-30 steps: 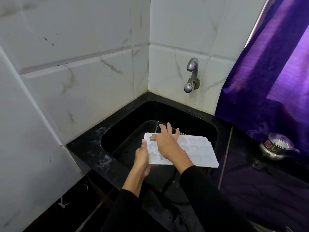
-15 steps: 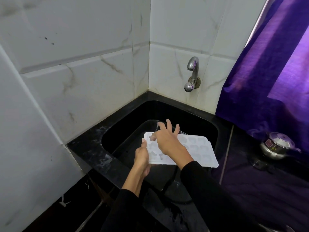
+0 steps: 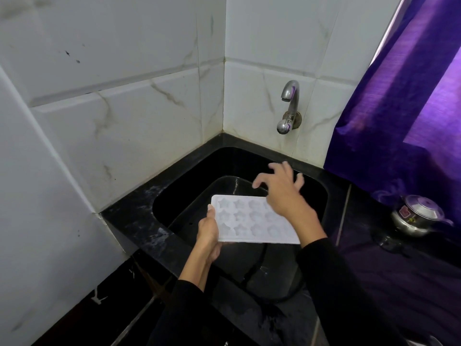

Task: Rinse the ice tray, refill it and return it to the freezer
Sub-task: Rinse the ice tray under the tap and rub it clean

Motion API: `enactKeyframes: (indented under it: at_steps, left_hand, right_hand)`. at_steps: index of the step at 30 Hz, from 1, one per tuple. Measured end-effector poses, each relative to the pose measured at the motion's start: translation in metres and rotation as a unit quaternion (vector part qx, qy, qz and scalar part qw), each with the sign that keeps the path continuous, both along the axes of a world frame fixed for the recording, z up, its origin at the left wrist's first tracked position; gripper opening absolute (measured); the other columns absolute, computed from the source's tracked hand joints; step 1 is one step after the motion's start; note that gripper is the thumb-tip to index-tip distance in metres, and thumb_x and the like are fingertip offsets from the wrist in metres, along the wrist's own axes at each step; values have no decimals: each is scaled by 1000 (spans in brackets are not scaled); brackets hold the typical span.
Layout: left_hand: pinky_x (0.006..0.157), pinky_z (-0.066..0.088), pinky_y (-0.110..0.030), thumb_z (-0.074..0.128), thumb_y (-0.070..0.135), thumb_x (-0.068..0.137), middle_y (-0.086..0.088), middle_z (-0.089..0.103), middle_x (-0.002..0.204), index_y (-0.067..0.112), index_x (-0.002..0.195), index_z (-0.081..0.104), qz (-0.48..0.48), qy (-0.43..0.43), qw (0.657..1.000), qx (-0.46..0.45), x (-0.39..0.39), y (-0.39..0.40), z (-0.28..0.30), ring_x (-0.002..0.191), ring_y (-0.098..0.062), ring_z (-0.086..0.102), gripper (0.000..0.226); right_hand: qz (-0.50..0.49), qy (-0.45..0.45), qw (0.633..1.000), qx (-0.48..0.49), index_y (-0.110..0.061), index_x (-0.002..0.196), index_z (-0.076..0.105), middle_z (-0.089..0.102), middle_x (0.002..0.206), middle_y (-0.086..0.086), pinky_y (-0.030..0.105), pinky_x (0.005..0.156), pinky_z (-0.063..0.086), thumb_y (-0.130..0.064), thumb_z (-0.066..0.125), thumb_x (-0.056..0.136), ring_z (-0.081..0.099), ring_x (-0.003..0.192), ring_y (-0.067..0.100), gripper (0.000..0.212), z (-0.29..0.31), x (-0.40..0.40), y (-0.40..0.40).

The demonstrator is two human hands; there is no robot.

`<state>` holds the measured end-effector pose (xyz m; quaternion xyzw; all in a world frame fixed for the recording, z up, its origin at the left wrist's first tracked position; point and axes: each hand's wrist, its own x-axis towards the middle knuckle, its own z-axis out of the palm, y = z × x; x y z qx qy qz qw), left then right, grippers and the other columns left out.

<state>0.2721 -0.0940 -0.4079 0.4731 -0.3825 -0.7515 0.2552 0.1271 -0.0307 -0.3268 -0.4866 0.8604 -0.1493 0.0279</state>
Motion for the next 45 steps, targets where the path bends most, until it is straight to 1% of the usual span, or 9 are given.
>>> enactKeyframes:
  at_steps: [6, 12, 18, 23, 29, 33, 37, 42, 45]
  left_hand:
    - [87, 52, -55, 28, 47, 100, -11, 69, 97, 16, 94, 60, 14, 23, 1000, 11, 2, -8, 0, 91, -30, 67, 45]
    - [70, 54, -47, 27, 45, 101, -11, 68, 94, 14, 96, 58, 20, 20, 1000, 5, -1, -13, -3, 87, -30, 66, 44]
    - [67, 53, -46, 26, 44, 102, -11, 67, 90, 14, 92, 57, 15, 15, 1000, 4, -2, -10, -5, 83, -29, 65, 44]
    - [67, 53, -46, 26, 45, 101, -11, 68, 90, 13, 94, 57, 24, 22, 999, 10, -4, -11, -6, 83, -29, 66, 45]
    - [74, 54, -47, 27, 45, 101, -9, 69, 91, 14, 96, 58, 25, 21, 999, 2, -4, -13, -6, 85, -28, 66, 44]
    - [72, 54, -46, 27, 47, 100, -10, 69, 95, 15, 98, 58, 18, 20, 1000, 10, -6, -12, -8, 88, -29, 66, 44]
    - [76, 54, -48, 27, 47, 100, -10, 69, 96, 15, 97, 58, 19, 23, 1000, 8, -6, -12, -6, 89, -29, 66, 44]
    - [69, 54, -45, 27, 45, 101, -11, 68, 95, 15, 96, 58, 19, 26, 999, 9, -5, -9, -3, 88, -29, 66, 44]
    - [67, 54, -44, 27, 45, 101, -10, 68, 94, 16, 94, 58, 22, 29, 999, 6, -6, -8, -2, 86, -28, 66, 43]
  right_hand:
    - [-128, -26, 991, -3, -33, 105, 63, 23, 152, 8, 59, 114, -2, 15, 53, 79, 2, 146, 27, 55, 3, -45, 44]
    - [-195, -82, 975, 60, -31, 110, 64, 20, 154, 8, 62, 114, 1, 11, 54, 84, -1, 146, 30, 50, -26, -48, 65]
    - [-179, -84, 976, 92, -24, 126, 60, 12, 157, 11, 60, 115, -3, 17, 48, 83, -7, 147, 32, 60, -37, -38, 62]
    - [-167, -86, 977, 100, -28, 129, 58, 10, 158, 12, 60, 114, -5, 17, 48, 83, -9, 147, 33, 65, -39, -34, 59]
    - [-176, -90, 974, 108, -25, 119, 65, 15, 156, 10, 61, 114, -7, 16, 44, 83, -8, 147, 31, 59, -37, -31, 61]
    - [-181, -78, 975, 99, -24, 115, 67, 14, 156, 12, 62, 113, -5, 14, 47, 84, -7, 146, 33, 53, -41, -30, 59]
    - [-172, -73, 978, 94, -23, 82, 66, 18, 154, 13, 65, 112, -3, 18, 47, 78, -4, 146, 36, 45, -44, -26, 60]
    - [-182, -59, 977, 98, -27, 115, 66, 13, 156, 12, 63, 113, -4, 13, 49, 82, -7, 146, 34, 54, -43, -29, 62]
    - [-174, -50, 978, 100, -25, 112, 67, 12, 157, 13, 64, 113, -3, 14, 50, 81, -7, 146, 35, 52, -44, -28, 60]
